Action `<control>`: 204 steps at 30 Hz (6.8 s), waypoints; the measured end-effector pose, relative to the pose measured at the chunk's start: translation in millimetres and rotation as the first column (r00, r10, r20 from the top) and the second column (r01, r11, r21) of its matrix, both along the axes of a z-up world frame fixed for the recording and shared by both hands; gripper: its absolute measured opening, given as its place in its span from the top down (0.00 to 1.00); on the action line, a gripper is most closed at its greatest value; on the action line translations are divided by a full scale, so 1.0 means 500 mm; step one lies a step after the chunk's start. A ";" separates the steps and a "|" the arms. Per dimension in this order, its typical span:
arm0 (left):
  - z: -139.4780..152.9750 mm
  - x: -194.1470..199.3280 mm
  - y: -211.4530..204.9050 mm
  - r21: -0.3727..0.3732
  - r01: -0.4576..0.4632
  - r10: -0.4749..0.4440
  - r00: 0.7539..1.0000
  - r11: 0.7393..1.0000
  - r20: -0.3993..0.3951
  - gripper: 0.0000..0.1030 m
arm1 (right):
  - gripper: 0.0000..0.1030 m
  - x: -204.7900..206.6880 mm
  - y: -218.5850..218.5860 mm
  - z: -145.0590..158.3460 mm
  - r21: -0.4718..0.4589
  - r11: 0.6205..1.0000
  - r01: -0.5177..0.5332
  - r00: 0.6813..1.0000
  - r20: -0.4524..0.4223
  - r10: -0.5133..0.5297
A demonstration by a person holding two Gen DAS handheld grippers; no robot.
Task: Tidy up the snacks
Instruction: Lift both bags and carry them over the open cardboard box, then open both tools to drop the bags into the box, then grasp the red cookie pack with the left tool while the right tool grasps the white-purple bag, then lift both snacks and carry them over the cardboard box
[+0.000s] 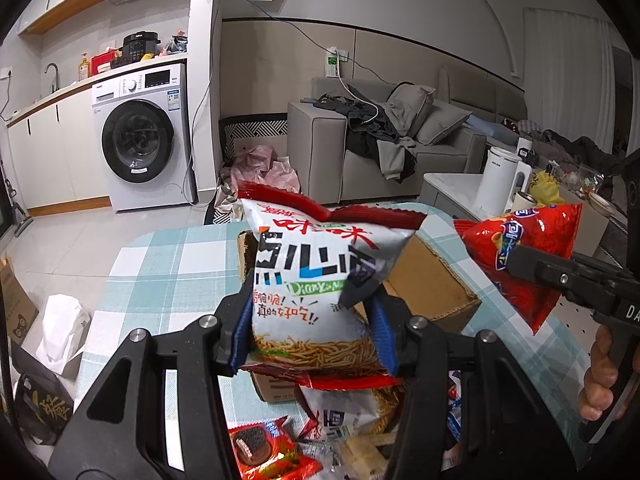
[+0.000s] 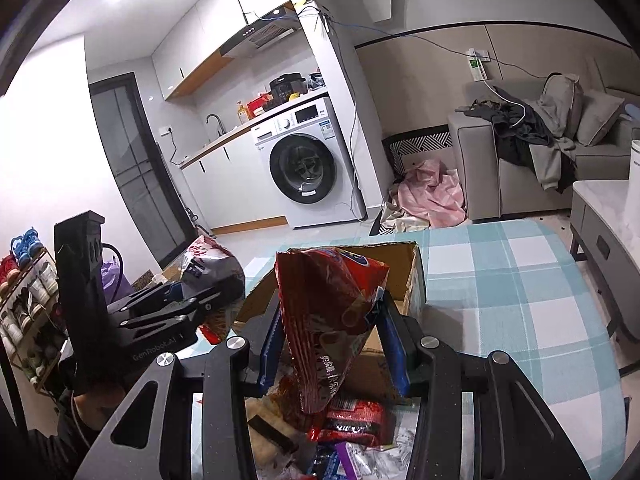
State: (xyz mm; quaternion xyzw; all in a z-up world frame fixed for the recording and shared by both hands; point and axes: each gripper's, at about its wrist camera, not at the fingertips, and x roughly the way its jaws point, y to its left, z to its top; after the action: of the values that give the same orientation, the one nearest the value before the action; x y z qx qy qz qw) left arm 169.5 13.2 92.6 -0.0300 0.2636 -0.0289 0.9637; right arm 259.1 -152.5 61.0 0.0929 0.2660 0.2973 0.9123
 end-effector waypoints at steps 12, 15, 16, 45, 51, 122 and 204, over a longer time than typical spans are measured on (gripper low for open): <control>-0.066 0.091 -0.017 0.005 0.012 -0.012 0.999 1.000 -0.051 0.55 | 0.58 0.069 0.029 -0.031 -0.009 1.000 -0.008 0.999 -0.047 0.008; -0.080 0.116 -0.018 0.011 0.012 -0.011 0.998 1.000 -0.063 0.55 | 0.58 0.083 0.038 -0.039 -0.010 1.000 -0.011 0.998 -0.058 0.010; -0.084 0.121 -0.016 0.010 0.014 -0.013 0.998 1.000 -0.065 0.55 | 0.58 0.087 0.041 -0.042 -0.010 1.000 -0.010 0.998 -0.062 0.010; -0.171 0.238 -0.024 0.033 0.022 -0.016 0.985 0.999 -0.174 0.55 | 0.58 0.178 0.080 -0.106 -0.052 0.999 0.010 0.990 -0.143 -0.018; -0.162 0.222 -0.025 0.023 0.025 -0.021 0.984 0.999 -0.177 0.48 | 0.53 0.173 0.083 -0.103 -0.071 0.997 0.019 0.990 -0.138 -0.029; -0.227 -0.129 0.122 -0.022 -0.138 0.127 0.953 0.990 -0.275 0.01 | 0.00 -0.066 -0.079 -0.247 -0.248 0.969 -0.005 0.958 -0.278 -0.066; -0.257 -0.100 0.137 -0.035 -0.079 0.064 0.949 0.996 -0.309 0.56 | 0.48 -0.061 -0.064 -0.245 -0.231 0.972 -0.034 0.972 -0.233 -0.021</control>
State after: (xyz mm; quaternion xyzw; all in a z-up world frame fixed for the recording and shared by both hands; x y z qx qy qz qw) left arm 119.4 81.7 -35.7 -0.0662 0.4086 0.0050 0.9103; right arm 228.4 -184.6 -61.3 0.0184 0.4050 0.2539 0.8781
